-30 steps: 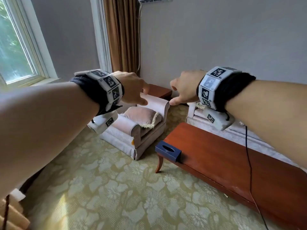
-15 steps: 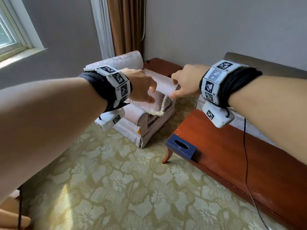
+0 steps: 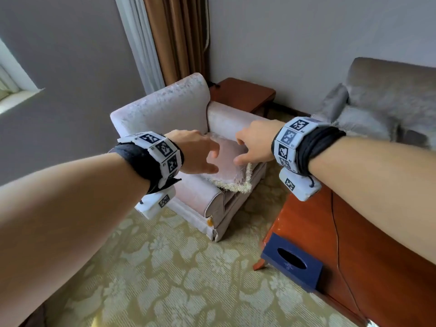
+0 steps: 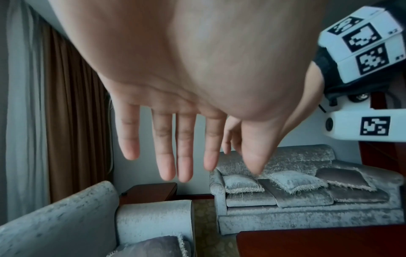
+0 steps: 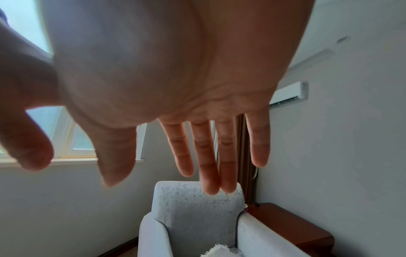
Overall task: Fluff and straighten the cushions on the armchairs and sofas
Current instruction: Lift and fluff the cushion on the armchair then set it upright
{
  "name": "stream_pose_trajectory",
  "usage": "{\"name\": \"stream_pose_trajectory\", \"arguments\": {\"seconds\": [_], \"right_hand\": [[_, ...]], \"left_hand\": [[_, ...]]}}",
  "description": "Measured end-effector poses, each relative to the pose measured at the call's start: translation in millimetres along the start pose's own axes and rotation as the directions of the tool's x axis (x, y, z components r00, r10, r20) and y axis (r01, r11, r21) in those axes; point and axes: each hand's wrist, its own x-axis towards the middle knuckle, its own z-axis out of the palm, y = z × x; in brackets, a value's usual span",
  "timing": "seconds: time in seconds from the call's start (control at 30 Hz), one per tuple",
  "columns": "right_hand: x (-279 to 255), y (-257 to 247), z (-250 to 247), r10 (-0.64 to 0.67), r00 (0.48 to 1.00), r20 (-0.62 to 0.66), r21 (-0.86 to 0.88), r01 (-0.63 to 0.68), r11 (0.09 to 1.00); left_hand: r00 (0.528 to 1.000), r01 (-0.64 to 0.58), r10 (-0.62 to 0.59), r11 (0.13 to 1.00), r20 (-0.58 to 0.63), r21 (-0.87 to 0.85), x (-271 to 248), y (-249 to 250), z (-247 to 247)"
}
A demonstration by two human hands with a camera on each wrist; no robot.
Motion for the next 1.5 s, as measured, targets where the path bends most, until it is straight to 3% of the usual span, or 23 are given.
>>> {"name": "stream_pose_trajectory", "arguments": {"seconds": [0.2,0.5,0.77,0.93,1.07,1.27,1.4,1.5], "right_hand": [[124,43,6,-0.01,1.0,0.029,0.065,0.008,0.998],[343,104,71,0.034,0.987,0.159,0.104,-0.051,0.993],[495,156,145,0.015,0.954,0.298,0.307,-0.111,0.945],[570,196,196,0.016,0.955,0.297,0.442,-0.152,0.884],[631,218,255,0.081,0.953,0.291,0.544,-0.234,0.806],[680,225,359,0.222,0.888,0.404,0.715,-0.457,0.529],[694,220,418,0.377,0.788,0.486,0.679,-0.613,0.404],[696,212,456,0.466,0.701,0.539,0.638,-0.702,0.318]], "left_hand": [[0.999,-0.031,0.034,0.998,0.039,-0.053,118,-65,5],[0.982,-0.127,0.145,0.982,0.122,-0.143,349,-161,69],[0.97,-0.069,0.129,0.959,0.208,-0.273,509,-216,120],[0.965,0.009,0.081,0.941,0.25,-0.339,596,-233,159],[0.955,0.139,-0.022,0.913,0.294,-0.383,657,-244,214],[0.93,0.303,-0.13,0.802,0.345,-0.515,719,-251,290],[0.915,0.384,-0.211,0.715,0.342,-0.585,750,-264,338],[0.901,0.405,-0.207,0.716,0.381,-0.569,768,-271,374]]}}
